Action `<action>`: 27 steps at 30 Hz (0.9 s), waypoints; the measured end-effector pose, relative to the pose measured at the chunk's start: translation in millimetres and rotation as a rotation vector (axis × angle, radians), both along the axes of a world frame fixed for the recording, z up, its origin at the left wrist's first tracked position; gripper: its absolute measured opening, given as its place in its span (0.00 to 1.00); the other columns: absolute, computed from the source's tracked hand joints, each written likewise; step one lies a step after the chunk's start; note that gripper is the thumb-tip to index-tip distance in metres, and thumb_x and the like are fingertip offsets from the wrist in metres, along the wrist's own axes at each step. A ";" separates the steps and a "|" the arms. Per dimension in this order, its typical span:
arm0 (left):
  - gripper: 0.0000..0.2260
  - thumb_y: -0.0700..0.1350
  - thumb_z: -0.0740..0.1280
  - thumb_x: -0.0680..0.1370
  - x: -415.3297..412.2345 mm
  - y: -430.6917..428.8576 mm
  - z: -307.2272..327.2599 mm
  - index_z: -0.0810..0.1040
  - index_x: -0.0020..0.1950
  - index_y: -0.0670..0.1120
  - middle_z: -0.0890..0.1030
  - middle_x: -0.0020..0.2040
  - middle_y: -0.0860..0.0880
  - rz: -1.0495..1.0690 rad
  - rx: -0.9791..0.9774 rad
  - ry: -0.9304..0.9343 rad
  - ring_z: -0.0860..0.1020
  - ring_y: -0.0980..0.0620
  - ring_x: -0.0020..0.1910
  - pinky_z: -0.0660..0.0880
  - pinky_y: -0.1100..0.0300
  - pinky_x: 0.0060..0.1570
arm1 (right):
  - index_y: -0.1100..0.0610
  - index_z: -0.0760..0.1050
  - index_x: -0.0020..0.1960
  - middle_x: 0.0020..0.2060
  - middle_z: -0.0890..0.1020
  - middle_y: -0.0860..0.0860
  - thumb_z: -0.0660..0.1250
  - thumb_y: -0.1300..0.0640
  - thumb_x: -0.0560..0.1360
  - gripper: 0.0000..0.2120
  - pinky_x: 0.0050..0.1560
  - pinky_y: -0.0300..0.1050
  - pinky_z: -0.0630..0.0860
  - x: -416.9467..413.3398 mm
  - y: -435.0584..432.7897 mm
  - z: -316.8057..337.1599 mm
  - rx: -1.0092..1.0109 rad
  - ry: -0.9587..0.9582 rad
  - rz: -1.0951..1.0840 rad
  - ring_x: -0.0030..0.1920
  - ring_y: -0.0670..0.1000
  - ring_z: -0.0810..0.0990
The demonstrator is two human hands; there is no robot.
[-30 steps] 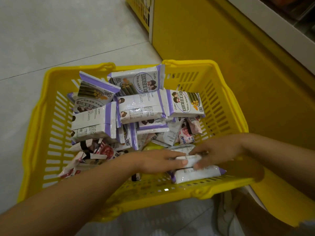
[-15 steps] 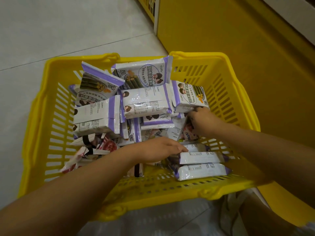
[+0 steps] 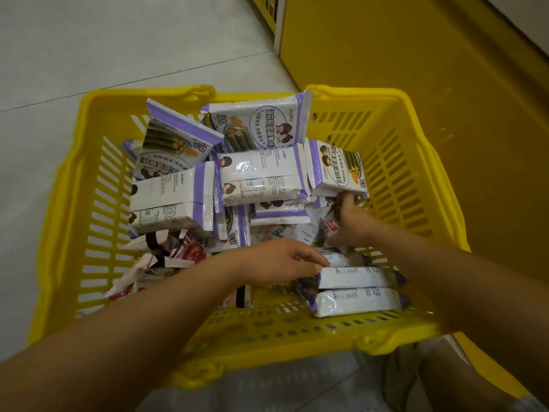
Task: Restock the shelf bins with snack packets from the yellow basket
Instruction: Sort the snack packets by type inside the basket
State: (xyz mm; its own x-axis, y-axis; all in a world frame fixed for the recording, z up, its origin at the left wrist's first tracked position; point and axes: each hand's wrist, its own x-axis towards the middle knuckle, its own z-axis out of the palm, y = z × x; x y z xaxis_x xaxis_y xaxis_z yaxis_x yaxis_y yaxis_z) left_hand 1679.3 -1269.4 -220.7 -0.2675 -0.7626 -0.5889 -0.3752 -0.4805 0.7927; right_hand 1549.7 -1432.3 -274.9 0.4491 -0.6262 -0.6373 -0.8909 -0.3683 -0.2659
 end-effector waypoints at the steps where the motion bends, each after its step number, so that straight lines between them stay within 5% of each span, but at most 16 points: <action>1: 0.13 0.51 0.61 0.81 0.0 -0.2 0.0 0.75 0.65 0.57 0.76 0.66 0.55 0.001 0.001 0.001 0.74 0.59 0.62 0.68 0.61 0.63 | 0.59 0.41 0.74 0.69 0.67 0.60 0.80 0.54 0.63 0.56 0.64 0.52 0.73 0.2 -0.2 -0.4 -0.006 0.017 0.011 0.68 0.61 0.70; 8: 0.14 0.50 0.61 0.81 0.1 -0.7 0.9 0.75 0.65 0.56 0.76 0.66 0.55 0.010 0.003 0.010 0.74 0.58 0.63 0.68 0.59 0.65 | 0.62 0.45 0.73 0.68 0.68 0.61 0.81 0.52 0.61 0.56 0.62 0.50 0.74 -0.4 -2.2 -0.7 -0.016 -0.022 0.074 0.66 0.61 0.71; 13: 0.14 0.50 0.61 0.81 -0.3 -0.4 3.4 0.75 0.66 0.55 0.75 0.66 0.54 0.002 -0.003 0.010 0.74 0.57 0.63 0.67 0.59 0.65 | 0.61 0.45 0.74 0.71 0.61 0.57 0.79 0.54 0.64 0.53 0.69 0.52 0.68 -0.6 -3.5 2.8 0.096 -0.102 -0.026 0.71 0.59 0.64; 18: 0.14 0.50 0.61 0.81 -0.4 0.0 3.8 0.74 0.67 0.55 0.75 0.67 0.54 -0.005 -0.004 0.005 0.73 0.57 0.64 0.67 0.61 0.63 | 0.63 0.45 0.74 0.67 0.68 0.60 0.74 0.59 0.70 0.46 0.58 0.45 0.72 0.5 -7.3 5.5 0.186 -0.092 -0.131 0.67 0.60 0.69; 27: 0.14 0.50 0.61 0.81 -0.9 -0.3 3.3 0.74 0.67 0.55 0.75 0.67 0.54 -0.011 -0.015 0.005 0.73 0.57 0.63 0.68 0.61 0.64 | 0.61 0.51 0.72 0.67 0.68 0.60 0.78 0.60 0.65 0.46 0.65 0.56 0.70 -5.4 6.0 -3.4 0.100 -0.203 -0.086 0.67 0.61 0.69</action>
